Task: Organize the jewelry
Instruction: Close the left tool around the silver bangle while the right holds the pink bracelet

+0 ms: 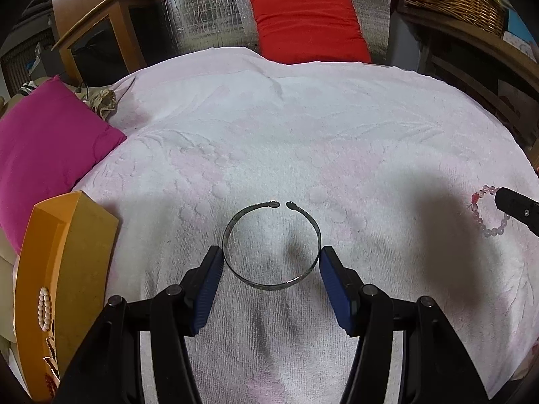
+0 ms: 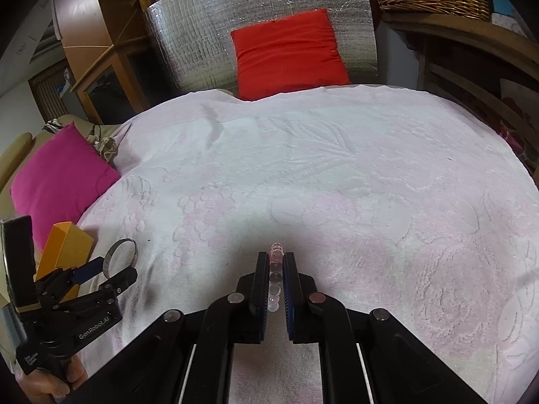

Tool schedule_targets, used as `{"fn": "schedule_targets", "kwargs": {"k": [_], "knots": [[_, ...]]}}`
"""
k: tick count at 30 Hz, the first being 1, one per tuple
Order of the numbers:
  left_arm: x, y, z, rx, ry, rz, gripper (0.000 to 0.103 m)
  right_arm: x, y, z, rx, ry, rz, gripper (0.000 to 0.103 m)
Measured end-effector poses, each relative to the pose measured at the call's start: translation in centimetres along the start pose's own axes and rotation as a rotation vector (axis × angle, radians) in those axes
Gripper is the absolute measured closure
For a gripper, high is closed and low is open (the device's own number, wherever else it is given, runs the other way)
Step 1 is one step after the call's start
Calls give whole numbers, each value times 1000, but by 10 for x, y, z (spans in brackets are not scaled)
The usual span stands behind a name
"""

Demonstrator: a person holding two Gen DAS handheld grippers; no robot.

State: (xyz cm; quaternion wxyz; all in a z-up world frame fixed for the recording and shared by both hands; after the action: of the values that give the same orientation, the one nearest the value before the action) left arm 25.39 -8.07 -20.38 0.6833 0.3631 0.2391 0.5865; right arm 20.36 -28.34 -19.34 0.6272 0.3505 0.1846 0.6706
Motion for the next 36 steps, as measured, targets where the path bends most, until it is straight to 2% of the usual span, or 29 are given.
{"fn": "schedule_targets", "kwargs": {"k": [7, 11, 15, 23, 26, 28, 32, 33, 34, 36], "knots": [[-4, -4, 0, 9, -12, -3, 42, -2, -6, -2, 31, -17, 2, 94], [-5, -18, -7, 61, -21, -4, 42, -5, -16, -8, 68, -34, 10, 94], [-1, -33, -17, 136, 18, -54, 42, -17, -28, -14, 129, -96, 29, 94], [0, -34, -16, 141, -1, -81, 41, -34, -31, -18, 180, -195, 96, 93], [0, -36, -16, 145, 0, -84, 35, -32, -35, -20, 212, -188, 107, 80], [-2, -36, -16, 145, 0, -88, 34, -28, -38, -23, 229, -172, 107, 70], [-7, -35, -16, 127, -19, -95, 34, -19, -38, -27, 213, -79, 46, 72], [-8, -35, -16, 124, -20, -101, 34, -18, -38, -28, 204, -54, 23, 81], [-9, -34, -16, 121, -18, -108, 42, -16, -38, -29, 199, -23, -1, 93], [-10, -32, -16, 113, -14, -128, 44, -13, -35, -29, 178, 21, -34, 94]]}}
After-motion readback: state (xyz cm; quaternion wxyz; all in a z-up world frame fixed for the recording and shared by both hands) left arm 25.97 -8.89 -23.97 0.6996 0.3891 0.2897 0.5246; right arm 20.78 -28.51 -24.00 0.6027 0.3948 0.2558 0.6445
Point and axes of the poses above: each gripper's, at about its wrist camera, not at the fingertips, and y roughly against the way its jaws point, x to its left, z to its top, the point moved 7 cm from there along -y, roughly the way its jaws point, and after that the axes turned 1 degree about y, right-handed, at the moved point
